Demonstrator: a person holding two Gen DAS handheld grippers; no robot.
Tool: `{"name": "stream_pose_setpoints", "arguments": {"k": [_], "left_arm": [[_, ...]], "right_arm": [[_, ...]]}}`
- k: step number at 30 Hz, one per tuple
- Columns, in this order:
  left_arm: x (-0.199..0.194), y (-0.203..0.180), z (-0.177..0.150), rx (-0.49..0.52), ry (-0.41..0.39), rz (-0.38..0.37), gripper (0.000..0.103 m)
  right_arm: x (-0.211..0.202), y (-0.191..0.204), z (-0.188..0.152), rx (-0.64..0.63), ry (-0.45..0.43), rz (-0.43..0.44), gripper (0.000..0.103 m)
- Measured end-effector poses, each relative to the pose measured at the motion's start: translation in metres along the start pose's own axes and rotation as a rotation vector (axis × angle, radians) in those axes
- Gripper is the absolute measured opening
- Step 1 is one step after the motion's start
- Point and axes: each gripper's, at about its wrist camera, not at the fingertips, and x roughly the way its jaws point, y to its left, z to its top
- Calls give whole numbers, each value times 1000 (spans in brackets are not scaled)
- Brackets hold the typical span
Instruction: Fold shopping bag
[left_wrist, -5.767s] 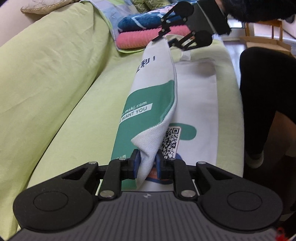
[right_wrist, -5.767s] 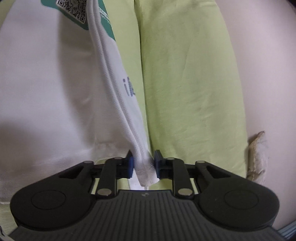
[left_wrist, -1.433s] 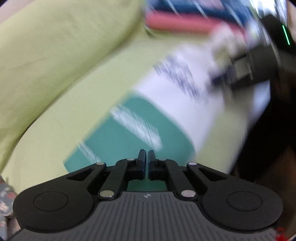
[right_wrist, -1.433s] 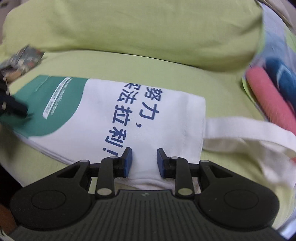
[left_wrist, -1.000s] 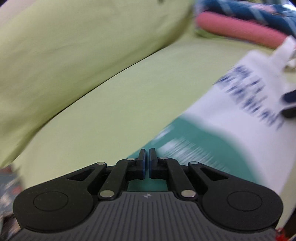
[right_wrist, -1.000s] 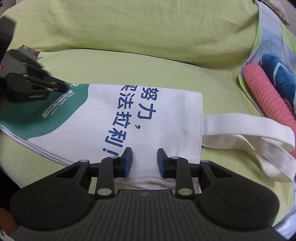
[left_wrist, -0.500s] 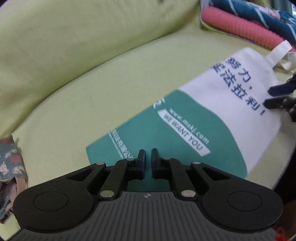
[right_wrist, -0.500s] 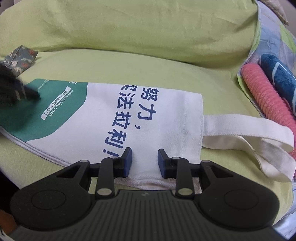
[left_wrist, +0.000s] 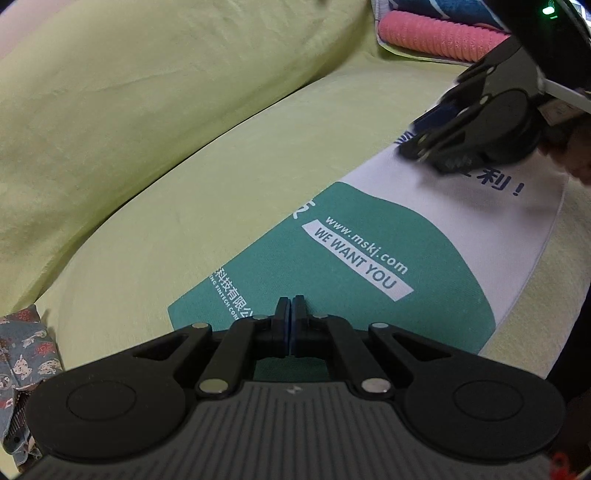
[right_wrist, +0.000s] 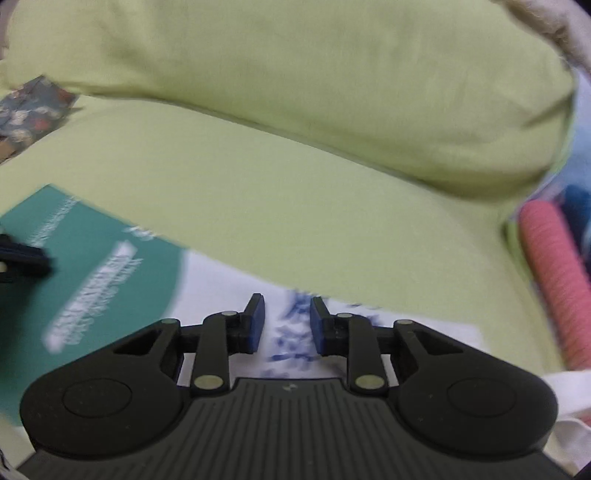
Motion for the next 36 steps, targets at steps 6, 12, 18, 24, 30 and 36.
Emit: {"name": "stream_pose_setpoints", "arguments": {"k": [6,12,18,24,30,36], "left_arm": [[2,1,-3,9,-19,0,0],[-2,2,1,-4,5,4,0],[-38,-3,-9,-43,-7,-23,1],[-34,-9,-31,-70,45,-7,0],[-45,-4,-16,-34,90,45,11],[-68,19,-18,-209,207,106,25]], "right_arm": [[1,-56,-41,96,37,-34,0],[-18,-80,-43,297,30,39,2],[-90,-77,-82,396,-34,90,17],[-86,-63,-118,390,66,71,15],[-98,-60,-110,409,58,50,21],[-138,-81,-137,695,64,115,38]]}}
